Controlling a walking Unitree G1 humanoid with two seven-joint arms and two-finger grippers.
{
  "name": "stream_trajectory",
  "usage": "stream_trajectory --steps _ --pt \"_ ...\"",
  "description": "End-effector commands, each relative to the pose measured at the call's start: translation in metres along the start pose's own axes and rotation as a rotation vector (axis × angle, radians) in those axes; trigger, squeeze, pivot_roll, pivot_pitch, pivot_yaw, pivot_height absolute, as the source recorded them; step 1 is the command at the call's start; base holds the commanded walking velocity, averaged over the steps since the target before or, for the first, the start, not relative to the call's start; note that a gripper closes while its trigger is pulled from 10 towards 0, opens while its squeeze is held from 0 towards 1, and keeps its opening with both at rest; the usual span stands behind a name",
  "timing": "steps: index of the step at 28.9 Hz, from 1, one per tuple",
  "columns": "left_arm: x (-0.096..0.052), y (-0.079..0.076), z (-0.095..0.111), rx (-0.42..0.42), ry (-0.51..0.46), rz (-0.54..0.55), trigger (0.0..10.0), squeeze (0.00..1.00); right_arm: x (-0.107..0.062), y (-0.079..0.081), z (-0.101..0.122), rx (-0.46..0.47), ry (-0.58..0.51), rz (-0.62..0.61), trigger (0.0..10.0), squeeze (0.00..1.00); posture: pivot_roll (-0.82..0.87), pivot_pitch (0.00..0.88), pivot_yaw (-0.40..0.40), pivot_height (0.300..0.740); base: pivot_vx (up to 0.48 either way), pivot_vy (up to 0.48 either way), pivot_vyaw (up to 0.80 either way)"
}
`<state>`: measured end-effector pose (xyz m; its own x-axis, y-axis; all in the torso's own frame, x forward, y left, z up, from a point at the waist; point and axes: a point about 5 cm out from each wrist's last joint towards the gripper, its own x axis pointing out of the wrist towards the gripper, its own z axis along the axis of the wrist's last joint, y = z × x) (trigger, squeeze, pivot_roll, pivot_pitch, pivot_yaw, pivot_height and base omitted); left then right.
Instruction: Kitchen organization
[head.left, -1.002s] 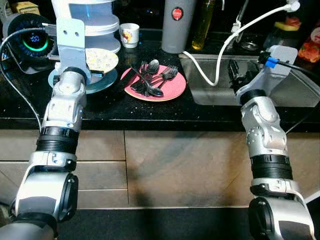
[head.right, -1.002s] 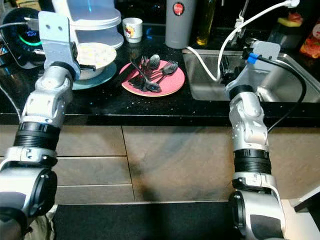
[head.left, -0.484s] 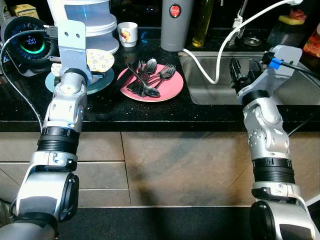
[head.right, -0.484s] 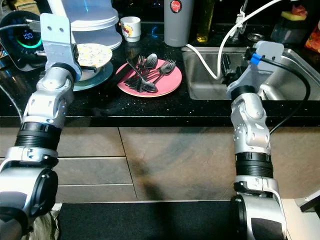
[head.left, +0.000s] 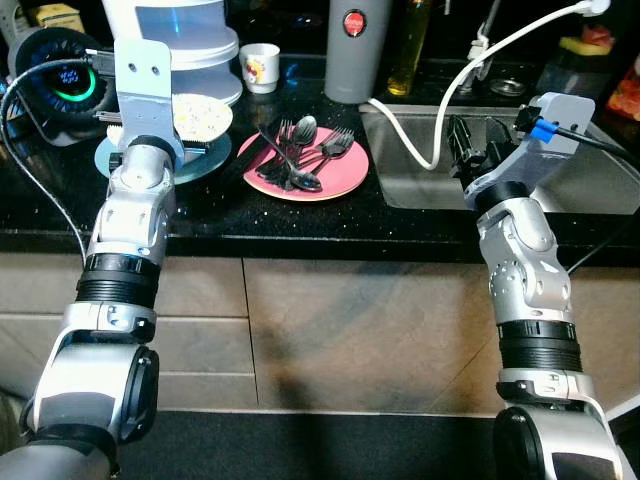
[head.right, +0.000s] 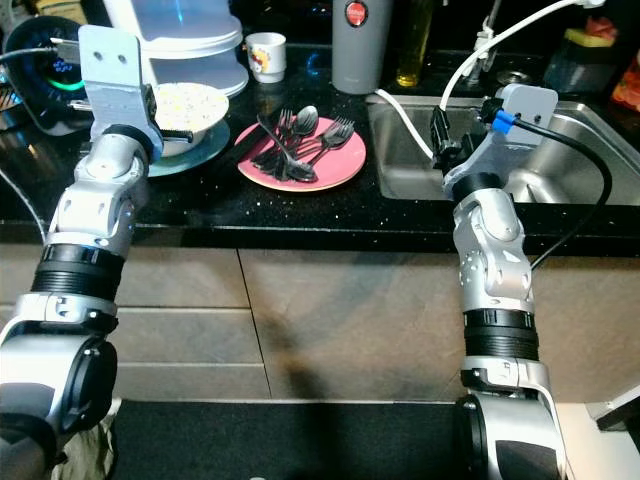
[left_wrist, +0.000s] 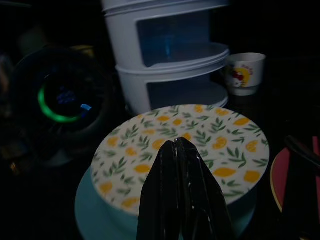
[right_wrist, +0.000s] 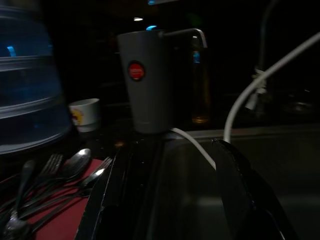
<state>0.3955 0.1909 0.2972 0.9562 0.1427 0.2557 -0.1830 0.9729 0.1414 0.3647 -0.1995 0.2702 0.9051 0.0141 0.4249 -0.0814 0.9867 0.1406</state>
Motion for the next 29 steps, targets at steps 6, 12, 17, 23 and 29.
stream_trajectory --steps 6,12,17,23,29 --pt "0.001 -0.002 -0.003 -0.003 0.014 0.003 10.0 0.00 -0.001 0.000 0.002 -0.006 -0.001 0.008 10.0 0.00 0.07 0.044 0.004 0.740 0.000 -0.280 0.00" --pt "0.001 -0.001 -0.003 -0.008 0.018 0.011 10.0 0.00 -0.002 0.000 0.002 -0.005 -0.001 0.013 10.0 0.00 0.07 0.044 0.003 0.740 0.000 0.000 0.00" --pt "0.001 -0.002 -0.003 -0.008 0.026 0.001 10.0 0.00 -0.002 0.001 0.002 -0.003 -0.001 0.017 10.0 0.00 0.07 0.044 0.003 0.740 0.000 0.000 0.00" --pt "-0.003 -0.015 -0.011 -0.141 0.195 -0.225 10.0 0.00 -0.004 -0.001 0.003 -0.006 0.003 0.005 10.0 0.00 0.08 0.050 -0.003 0.740 0.000 0.000 0.00" --pt "0.011 -0.022 -0.025 -0.127 0.287 -0.196 10.0 0.00 0.000 -0.002 0.004 -0.013 0.008 0.014 10.0 0.00 0.11 0.047 -0.020 0.740 0.000 0.000 0.00"
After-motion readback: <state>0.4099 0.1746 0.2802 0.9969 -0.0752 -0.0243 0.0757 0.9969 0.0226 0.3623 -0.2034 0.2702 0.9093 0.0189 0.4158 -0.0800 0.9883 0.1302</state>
